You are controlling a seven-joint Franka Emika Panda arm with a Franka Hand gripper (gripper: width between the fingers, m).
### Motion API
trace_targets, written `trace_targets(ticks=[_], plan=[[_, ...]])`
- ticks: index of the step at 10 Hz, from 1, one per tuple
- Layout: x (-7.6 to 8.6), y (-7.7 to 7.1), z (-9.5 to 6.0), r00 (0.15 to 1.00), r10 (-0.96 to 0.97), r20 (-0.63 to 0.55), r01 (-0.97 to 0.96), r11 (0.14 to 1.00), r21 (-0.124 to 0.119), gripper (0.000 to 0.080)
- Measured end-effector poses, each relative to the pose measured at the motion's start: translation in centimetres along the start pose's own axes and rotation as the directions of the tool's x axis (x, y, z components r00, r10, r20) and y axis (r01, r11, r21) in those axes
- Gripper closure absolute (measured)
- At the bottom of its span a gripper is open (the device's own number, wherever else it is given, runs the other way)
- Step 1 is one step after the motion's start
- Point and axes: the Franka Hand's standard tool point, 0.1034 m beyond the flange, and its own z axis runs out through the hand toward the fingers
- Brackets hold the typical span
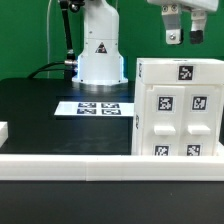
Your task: Assemble cabinet
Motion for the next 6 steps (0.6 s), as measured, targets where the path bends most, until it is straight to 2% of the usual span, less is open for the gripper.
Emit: trace_targets(ticks=[4,6], plan=[[-0.6,0.1,0.7,0.967,-0.251,0.034,0.251,0.968,-0.001,0.0002],[-0.8,0.0,1.2,0.959,-0.280,0.043,0.280,0.960,0.005,0.0002]])
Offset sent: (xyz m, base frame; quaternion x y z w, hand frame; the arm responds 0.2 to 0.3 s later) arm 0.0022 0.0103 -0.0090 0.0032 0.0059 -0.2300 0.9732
